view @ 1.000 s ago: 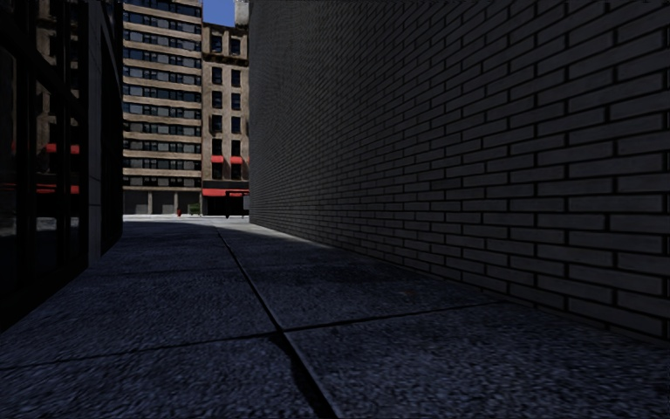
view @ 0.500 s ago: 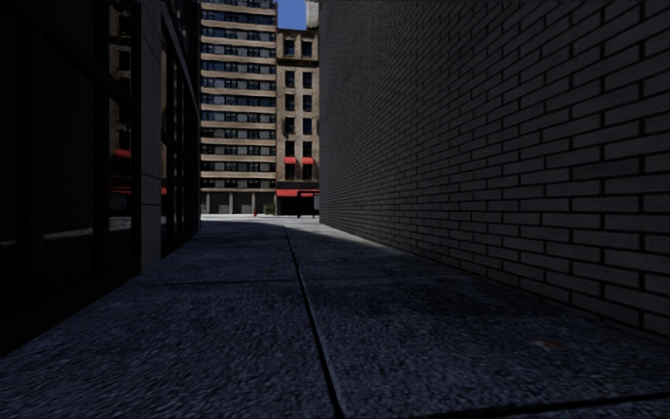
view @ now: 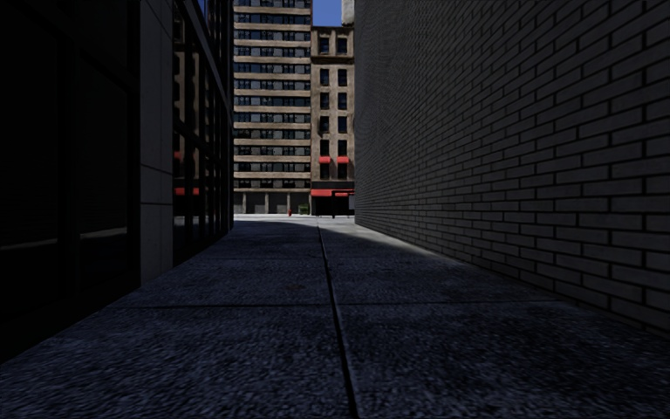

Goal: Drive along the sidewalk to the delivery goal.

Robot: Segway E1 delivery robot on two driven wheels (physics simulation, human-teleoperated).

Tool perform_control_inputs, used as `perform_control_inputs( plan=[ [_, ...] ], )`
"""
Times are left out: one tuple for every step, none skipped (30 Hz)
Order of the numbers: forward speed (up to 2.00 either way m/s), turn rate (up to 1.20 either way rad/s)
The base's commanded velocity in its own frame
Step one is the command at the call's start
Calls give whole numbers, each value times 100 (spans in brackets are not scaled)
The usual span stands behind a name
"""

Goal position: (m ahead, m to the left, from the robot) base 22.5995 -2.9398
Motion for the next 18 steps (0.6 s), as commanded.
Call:
perform_control_inputs(
  plan=[
    [200, 0],
    [200, 0],
    [200, 0],
    [200, 0],
    [200, 0],
    [200, 0],
    [200, 0],
    [200, 0],
    [200, 0],
    [200, 0],
    [200, 0],
    [200, 0],
    [200, 0],
    [200, 0],
    [200, 0],
    [200, 0],
    [200, 0],
    [200, 0]
  ],
)
